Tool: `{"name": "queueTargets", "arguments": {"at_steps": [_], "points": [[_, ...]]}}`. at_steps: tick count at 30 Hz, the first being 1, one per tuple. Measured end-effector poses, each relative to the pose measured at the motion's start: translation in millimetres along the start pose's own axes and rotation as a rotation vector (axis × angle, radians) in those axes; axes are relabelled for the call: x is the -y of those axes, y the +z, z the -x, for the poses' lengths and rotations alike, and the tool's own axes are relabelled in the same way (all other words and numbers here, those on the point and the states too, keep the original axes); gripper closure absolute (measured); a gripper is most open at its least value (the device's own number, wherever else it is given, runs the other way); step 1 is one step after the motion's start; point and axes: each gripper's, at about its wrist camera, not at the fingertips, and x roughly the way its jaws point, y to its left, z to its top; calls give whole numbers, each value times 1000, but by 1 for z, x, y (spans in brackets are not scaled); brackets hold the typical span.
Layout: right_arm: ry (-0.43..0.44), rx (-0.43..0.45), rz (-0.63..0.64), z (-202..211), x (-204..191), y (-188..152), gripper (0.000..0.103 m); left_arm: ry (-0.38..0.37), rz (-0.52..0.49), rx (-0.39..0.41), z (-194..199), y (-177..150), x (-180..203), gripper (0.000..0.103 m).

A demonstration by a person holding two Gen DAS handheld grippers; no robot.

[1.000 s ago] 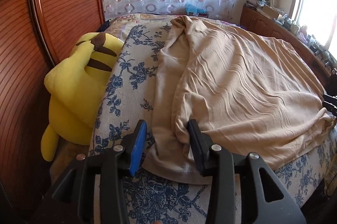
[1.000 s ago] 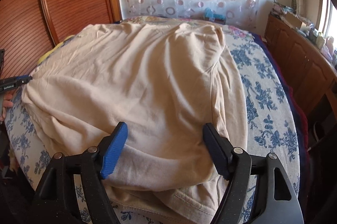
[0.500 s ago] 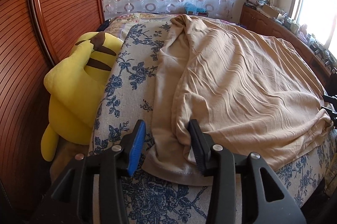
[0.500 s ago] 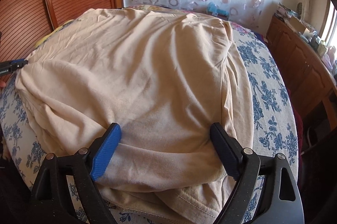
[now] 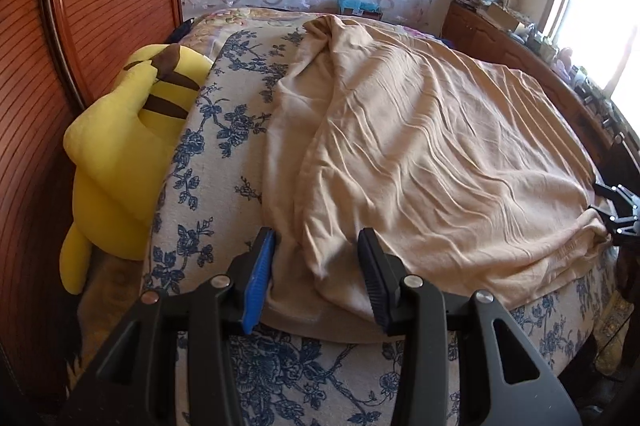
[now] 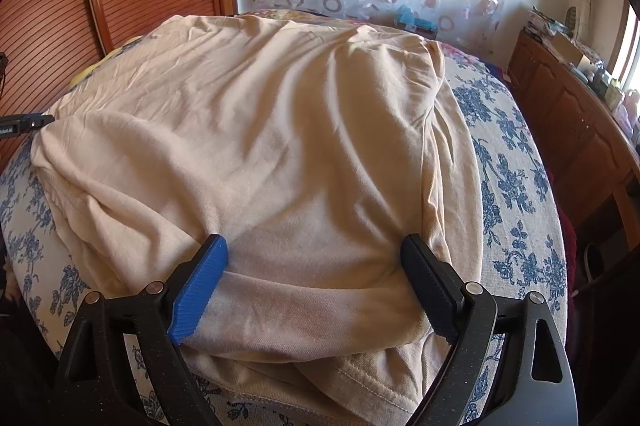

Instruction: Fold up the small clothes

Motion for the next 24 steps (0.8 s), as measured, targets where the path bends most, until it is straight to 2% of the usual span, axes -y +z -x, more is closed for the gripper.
{"name": "queueTargets", "arguments": {"at_steps": [2, 4, 6, 7, 9, 13, 17, 24], "points": [[-2, 0, 1, 0, -1, -1, 12, -4, -2, 3, 0, 0, 1, 61], [0, 0, -1, 0, 0, -1, 12, -26, -3, 8, 1, 0, 2, 74], [-2, 0, 1, 0, -1, -1, 12, -41, -1, 13, 1, 0, 2, 95], [0, 0, 1, 0, 0, -1, 12, -52, -2, 18, 1, 0, 3, 97], [-1, 0, -1, 0, 0, -1, 12, -39, -11, 37, 4, 0, 7, 99], [-2, 0, 0, 1, 0, -2, 11, -76, -8, 96, 17, 5, 18, 100], [-5, -2, 2, 1, -1, -2, 11, -142, -36, 145, 33, 18, 39, 100], [-29, 14, 8, 8, 4, -1, 11, -250, -123, 225, 54, 52, 100, 101]]}}
